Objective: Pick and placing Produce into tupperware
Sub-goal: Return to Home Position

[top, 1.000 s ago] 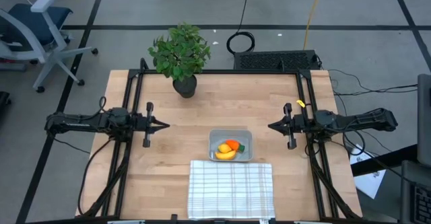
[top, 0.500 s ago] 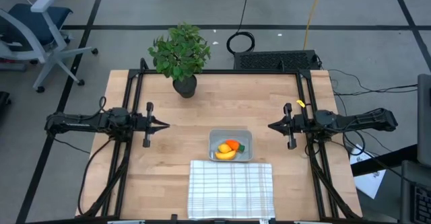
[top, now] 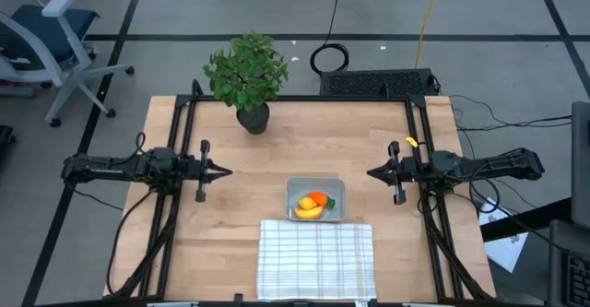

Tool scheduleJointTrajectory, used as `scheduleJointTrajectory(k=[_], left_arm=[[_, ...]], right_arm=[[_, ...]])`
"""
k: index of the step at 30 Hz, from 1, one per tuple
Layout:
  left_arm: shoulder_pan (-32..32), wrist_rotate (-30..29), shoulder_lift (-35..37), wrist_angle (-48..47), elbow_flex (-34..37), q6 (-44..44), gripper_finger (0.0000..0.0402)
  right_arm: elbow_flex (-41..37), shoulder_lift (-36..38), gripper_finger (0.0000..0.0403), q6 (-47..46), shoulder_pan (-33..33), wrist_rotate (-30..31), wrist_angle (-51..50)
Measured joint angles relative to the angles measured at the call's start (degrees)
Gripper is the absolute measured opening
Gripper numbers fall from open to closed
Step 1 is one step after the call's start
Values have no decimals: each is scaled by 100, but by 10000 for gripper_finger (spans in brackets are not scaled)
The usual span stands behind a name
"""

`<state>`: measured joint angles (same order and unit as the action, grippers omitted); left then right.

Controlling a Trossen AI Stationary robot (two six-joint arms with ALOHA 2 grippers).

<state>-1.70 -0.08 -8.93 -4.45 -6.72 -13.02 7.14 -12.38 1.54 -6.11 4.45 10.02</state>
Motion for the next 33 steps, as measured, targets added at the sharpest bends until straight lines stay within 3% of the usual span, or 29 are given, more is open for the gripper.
scheduleJointTrajectory(k=[33], left_arm=[[-2,-2,0,0,0,-2,33]], right_arm=[[0,0,0,0,1,0,0]])
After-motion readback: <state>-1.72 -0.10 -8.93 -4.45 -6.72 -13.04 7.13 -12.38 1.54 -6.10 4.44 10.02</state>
